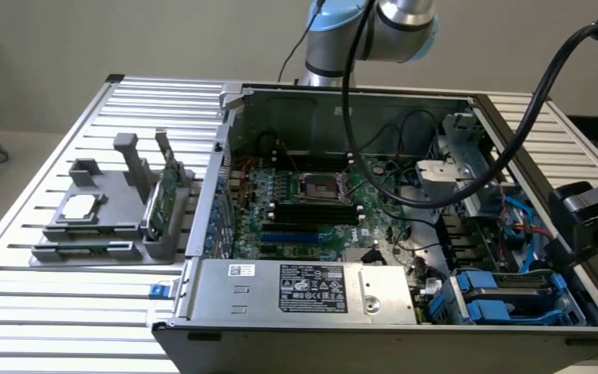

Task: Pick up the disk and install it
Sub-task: 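Insert the disk into the insertion slot, then insert the first disk wire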

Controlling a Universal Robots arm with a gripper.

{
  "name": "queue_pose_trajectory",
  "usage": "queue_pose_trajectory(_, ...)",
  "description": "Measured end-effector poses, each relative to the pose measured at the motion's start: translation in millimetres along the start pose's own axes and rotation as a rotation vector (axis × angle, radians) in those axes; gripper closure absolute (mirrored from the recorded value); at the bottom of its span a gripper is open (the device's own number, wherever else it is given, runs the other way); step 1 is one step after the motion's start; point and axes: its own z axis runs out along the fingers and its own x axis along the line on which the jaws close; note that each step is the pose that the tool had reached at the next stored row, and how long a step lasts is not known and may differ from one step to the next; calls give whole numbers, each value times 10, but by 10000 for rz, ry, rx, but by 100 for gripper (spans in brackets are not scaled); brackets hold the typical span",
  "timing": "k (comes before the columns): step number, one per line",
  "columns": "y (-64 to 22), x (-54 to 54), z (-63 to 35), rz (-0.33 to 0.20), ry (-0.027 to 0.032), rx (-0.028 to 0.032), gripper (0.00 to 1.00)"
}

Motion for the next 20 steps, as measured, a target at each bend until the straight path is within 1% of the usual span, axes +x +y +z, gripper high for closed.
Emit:
queue_pose_trajectory(10,0,0,1,1610,-131,-19,89)
queue_pose_trajectory(11,0,7,0,1702,-139,-20,89)
queue_pose_trajectory(20,-1,6,0,1710,-141,-21,89)
